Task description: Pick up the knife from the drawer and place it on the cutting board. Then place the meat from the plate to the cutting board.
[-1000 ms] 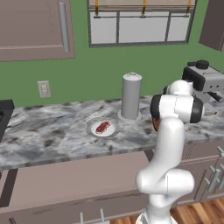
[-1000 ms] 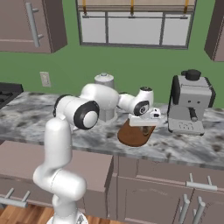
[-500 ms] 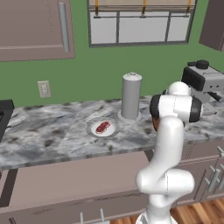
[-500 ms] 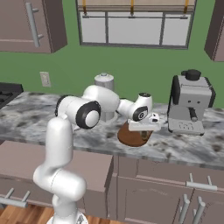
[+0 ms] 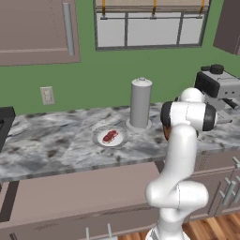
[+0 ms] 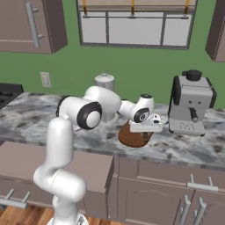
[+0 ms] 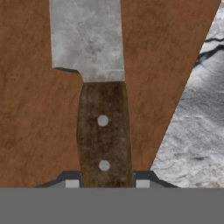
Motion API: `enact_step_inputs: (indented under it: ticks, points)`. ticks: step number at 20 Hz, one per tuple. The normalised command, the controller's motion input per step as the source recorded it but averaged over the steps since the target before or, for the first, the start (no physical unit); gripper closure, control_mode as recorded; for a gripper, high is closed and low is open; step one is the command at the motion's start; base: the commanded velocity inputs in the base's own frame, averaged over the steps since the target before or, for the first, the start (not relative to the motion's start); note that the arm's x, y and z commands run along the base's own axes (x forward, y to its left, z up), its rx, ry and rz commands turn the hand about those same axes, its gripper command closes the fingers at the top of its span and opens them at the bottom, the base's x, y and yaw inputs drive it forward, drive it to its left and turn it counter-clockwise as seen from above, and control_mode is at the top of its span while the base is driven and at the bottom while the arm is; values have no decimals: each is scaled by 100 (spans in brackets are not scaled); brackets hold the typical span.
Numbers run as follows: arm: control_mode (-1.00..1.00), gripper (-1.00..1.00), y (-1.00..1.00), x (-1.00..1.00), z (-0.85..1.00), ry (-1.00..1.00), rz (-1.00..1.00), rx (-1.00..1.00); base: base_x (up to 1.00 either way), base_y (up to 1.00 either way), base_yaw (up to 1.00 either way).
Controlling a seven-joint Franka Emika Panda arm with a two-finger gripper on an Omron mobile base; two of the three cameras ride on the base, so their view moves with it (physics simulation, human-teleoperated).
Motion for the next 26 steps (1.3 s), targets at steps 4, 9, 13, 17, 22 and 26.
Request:
enact_step_inputs:
  ticks: [4,9,13,17,22,26]
  points:
    - [-100,-100,5,0,-23,0,0,0,0,0,0]
    - [-100,-100,-2,0,14,1,0,1,0,0,0]
    - [-100,-100,-6,0,62,5,0,0,0,0,0]
    - [-100,-100,-1,0,76,0,0,0,0,0,0]
    - [-100,-100,-2,-6,76,0,0,0,0,0,0]
    - [-100,-100,-6,-26,56,2,-3,0,0,0,0]
